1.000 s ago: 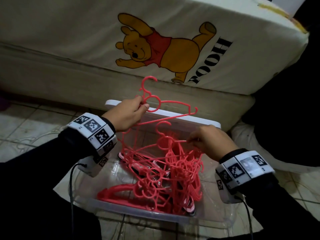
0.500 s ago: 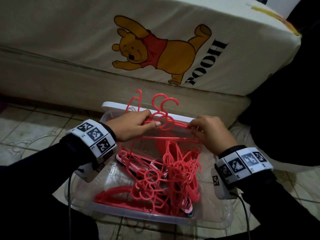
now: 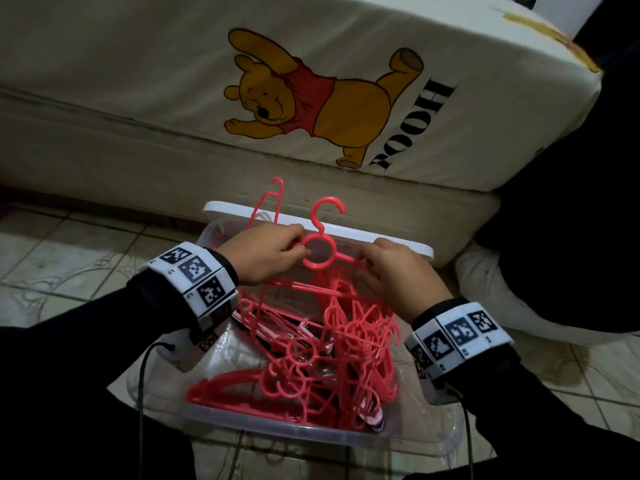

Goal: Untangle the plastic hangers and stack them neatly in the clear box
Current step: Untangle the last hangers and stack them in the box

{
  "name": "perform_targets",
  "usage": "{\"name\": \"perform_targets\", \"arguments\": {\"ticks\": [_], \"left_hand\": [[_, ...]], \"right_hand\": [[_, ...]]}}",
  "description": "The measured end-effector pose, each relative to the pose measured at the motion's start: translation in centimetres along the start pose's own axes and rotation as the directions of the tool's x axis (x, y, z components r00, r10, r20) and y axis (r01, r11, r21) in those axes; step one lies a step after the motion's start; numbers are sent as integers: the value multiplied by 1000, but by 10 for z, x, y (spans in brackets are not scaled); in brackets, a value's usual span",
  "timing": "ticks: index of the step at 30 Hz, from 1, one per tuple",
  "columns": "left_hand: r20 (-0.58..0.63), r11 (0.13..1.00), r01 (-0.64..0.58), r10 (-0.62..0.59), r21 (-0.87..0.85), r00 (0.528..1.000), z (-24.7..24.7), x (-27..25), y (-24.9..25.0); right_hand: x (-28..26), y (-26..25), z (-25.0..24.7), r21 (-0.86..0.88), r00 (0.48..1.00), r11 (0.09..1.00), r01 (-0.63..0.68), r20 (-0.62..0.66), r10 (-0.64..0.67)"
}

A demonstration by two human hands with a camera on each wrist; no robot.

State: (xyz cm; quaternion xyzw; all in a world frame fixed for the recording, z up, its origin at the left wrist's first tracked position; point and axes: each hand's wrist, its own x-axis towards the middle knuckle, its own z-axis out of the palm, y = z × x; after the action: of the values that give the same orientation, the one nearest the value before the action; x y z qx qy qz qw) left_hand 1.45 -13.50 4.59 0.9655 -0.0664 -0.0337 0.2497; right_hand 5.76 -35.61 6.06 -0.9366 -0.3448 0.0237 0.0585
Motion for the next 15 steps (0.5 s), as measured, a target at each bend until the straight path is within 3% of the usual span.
{"name": "perform_targets", "arguments": {"ticks": [4, 8, 15], "left_hand": [[-17, 999, 7, -6, 45, 1000, 2, -1, 1], [-201, 912, 23, 65, 409, 977, 1, -4, 1], [-291, 925, 124, -15, 359, 957, -14, 2, -9]], "right_hand": [[0, -4, 3, -175, 998, 984, 38, -36, -45], [2, -8, 2, -199, 996, 979, 53, -59, -66], [4, -8, 1, 87, 994, 996, -30, -104, 39]]}}
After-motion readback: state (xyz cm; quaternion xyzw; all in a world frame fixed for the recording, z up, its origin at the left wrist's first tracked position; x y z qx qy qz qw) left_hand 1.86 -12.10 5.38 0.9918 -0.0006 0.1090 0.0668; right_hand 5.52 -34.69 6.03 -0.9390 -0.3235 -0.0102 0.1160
